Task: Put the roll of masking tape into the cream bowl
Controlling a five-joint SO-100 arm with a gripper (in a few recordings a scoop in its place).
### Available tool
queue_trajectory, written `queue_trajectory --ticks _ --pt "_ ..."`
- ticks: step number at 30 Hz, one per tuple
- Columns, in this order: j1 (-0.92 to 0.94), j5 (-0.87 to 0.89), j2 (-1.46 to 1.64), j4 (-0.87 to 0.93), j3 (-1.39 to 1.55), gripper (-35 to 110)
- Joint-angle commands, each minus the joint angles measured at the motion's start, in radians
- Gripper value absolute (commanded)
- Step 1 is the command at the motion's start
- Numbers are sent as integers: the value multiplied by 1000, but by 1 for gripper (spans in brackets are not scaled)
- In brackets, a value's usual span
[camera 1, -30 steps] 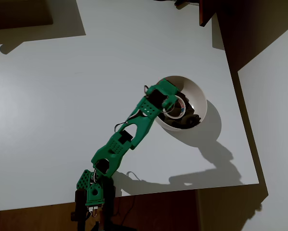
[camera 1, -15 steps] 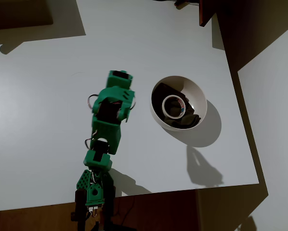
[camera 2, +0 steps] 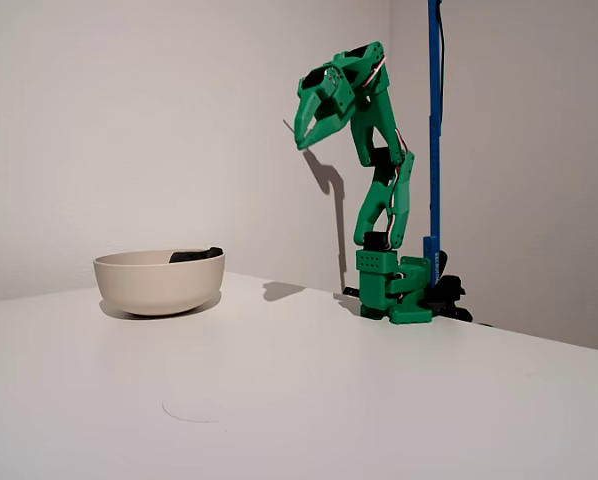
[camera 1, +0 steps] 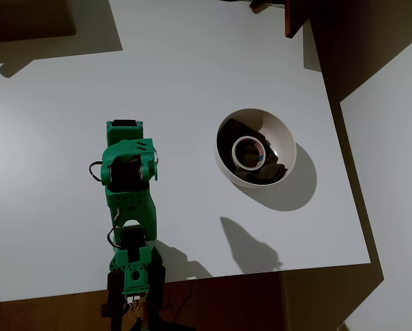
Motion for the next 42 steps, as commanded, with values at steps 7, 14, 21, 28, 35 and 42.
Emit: queue_trajectory --ticks 7,14,21,28,35,42 --pt "-66 -3 337 -92 491 -8" --pt "-25 -37 563 -265 894 -8" --pt "15 -55 699 -385 1204 -8" --pt "38 -100 877 -460 1493 -8" --pt "35 -124 1077 -460 1709 -8" --pt "46 -138 1261 -407 1819 -8"
